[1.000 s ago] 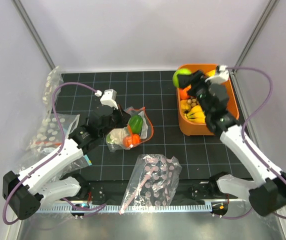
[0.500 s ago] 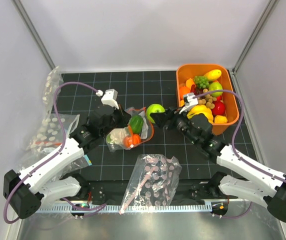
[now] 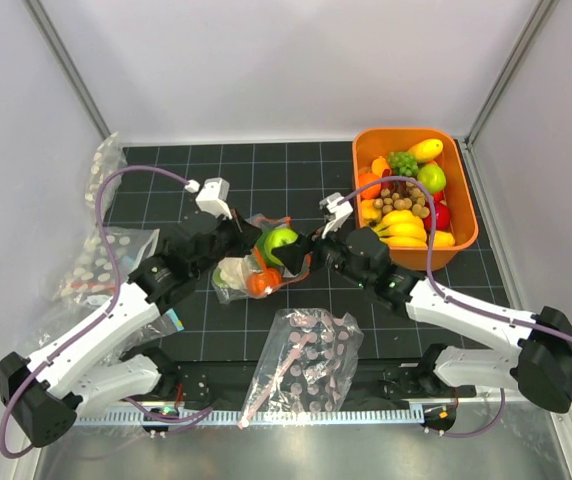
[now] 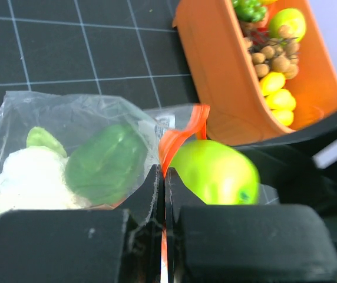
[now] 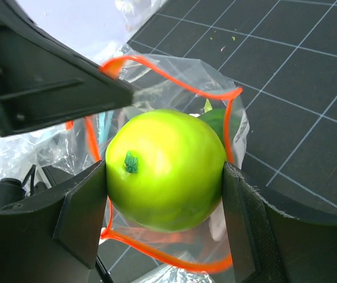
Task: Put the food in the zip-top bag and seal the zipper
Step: Place the fake fruit in the zipper food storage bag, then adjust the zipper food storage bag at the center of the board.
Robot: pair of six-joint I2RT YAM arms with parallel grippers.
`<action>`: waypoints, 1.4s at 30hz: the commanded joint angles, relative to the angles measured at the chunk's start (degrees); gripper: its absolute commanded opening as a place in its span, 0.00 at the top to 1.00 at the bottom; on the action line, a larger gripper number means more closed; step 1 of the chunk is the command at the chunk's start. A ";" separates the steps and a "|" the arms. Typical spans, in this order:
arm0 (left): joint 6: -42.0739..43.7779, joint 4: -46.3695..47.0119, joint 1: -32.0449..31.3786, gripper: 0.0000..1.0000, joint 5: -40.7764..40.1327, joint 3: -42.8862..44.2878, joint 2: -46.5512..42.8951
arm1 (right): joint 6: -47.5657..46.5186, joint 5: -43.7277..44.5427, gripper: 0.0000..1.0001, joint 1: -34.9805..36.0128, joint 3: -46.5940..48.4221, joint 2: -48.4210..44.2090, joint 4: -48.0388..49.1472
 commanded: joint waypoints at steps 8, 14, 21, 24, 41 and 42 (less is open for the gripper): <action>-0.56 6.22 -0.08 1.00 4.52 -0.68 -5.90 | -2.76 -2.66 0.66 4.91 4.22 7.34 7.88; -0.73 7.46 -0.08 1.00 3.83 -1.74 -6.96 | -5.40 -1.72 0.58 9.39 7.21 11.38 6.40; -1.53 6.14 -0.08 1.00 0.93 -1.30 -5.55 | -4.79 5.75 0.11 9.39 9.15 12.01 1.74; -1.44 5.17 -0.08 1.00 -0.65 -1.12 -5.64 | -5.23 8.65 0.10 9.31 8.71 8.23 -0.37; -2.40 -0.10 -0.08 1.00 -13.49 -0.42 -7.04 | 2.15 26.50 0.26 9.39 13.71 4.43 -17.69; -2.49 -0.10 -0.08 1.00 -13.84 -0.51 -7.04 | 4.07 26.84 0.28 9.39 15.89 5.84 -20.74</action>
